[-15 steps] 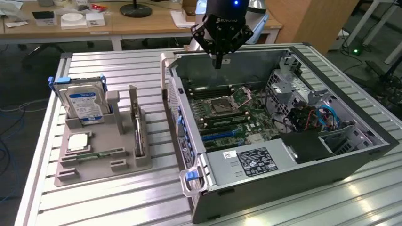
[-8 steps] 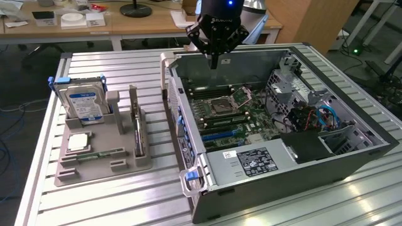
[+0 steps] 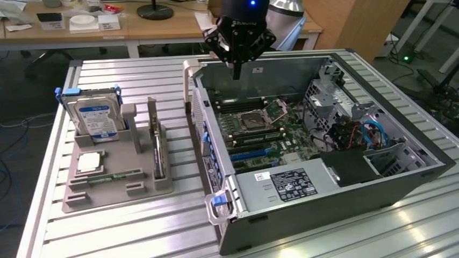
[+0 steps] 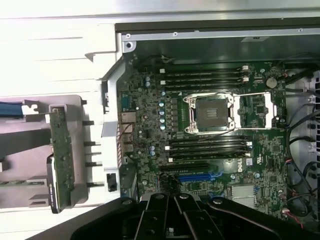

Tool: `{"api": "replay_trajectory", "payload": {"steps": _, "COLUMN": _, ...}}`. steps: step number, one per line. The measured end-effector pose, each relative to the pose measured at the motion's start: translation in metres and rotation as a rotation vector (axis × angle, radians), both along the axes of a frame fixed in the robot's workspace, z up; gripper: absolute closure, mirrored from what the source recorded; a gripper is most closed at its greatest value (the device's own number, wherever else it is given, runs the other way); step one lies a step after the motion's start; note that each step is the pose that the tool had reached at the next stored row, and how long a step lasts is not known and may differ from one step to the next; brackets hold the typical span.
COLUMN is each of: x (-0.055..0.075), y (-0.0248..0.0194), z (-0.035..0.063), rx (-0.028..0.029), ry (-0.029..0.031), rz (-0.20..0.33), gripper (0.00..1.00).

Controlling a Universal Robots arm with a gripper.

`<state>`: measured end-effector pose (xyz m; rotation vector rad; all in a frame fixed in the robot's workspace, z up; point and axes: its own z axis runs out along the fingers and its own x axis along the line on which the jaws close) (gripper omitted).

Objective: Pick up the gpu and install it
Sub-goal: 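Reach for the gpu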

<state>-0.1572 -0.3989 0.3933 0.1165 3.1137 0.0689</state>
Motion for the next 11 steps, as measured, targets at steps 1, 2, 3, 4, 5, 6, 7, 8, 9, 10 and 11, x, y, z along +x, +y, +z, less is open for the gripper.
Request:
{"api": "replay_trajectory", "payload": {"steps": 1, "x": -0.002, "y": 0.0, "z": 0.0, "rx": 0.0, "ry": 0.0, "rz": 0.0, "gripper": 0.89}}
{"api": "replay_trajectory", "payload": {"steps": 2, "x": -0.004, "y": 0.0, "z": 0.0, "rx": 0.0, "ry": 0.0, "rz": 0.0, "gripper": 0.89}}
{"api": "replay_trajectory", "payload": {"steps": 3, "x": -0.005, "y": 0.0, "z": 0.0, "rx": 0.0, "ry": 0.0, "rz": 0.0, "gripper": 0.89}}
{"api": "replay_trajectory", "payload": {"steps": 4, "x": -0.007, "y": 0.0, "z": 0.0, "rx": -0.0001, "ry": 0.0, "rz": 0.0, "gripper": 0.89}}
{"api": "replay_trajectory", "payload": {"steps": 5, "x": -0.009, "y": 0.0, "z": 0.0, "rx": 0.0, "ry": 0.0, "rz": 0.0, "gripper": 0.89}}
{"api": "replay_trajectory", "payload": {"steps": 6, "x": -0.011, "y": 0.0, "z": 0.0, "rx": 0.0, "ry": 0.0001, "rz": 0.0, "gripper": 0.89}}
{"api": "replay_trajectory", "payload": {"steps": 7, "x": -0.012, "y": 0.0, "z": 0.0001, "rx": -0.0001, "ry": 0.0001, "rz": 0.0, "gripper": 0.89}}
{"api": "replay_trajectory", "payload": {"steps": 8, "x": -0.014, "y": 0.0, "z": 0.0, "rx": 0.0, "ry": 0.0, "rz": 0.0, "gripper": 0.89}}
{"api": "replay_trajectory", "payload": {"steps": 9, "x": -0.016, "y": 0.0, "z": 0.0, "rx": 0.0, "ry": 0.0, "rz": 0.0, "gripper": 0.89}}
{"api": "replay_trajectory", "payload": {"steps": 10, "x": -0.018, "y": 0.0, "z": 0.0, "rx": 0.0, "ry": 0.0, "rz": 0.0, "gripper": 0.89}}
{"api": "replay_trajectory", "payload": {"steps": 11, "x": -0.02, "y": 0.0, "z": 0.0, "rx": 0.0, "ry": 0.0, "rz": 0.0, "gripper": 0.89}}
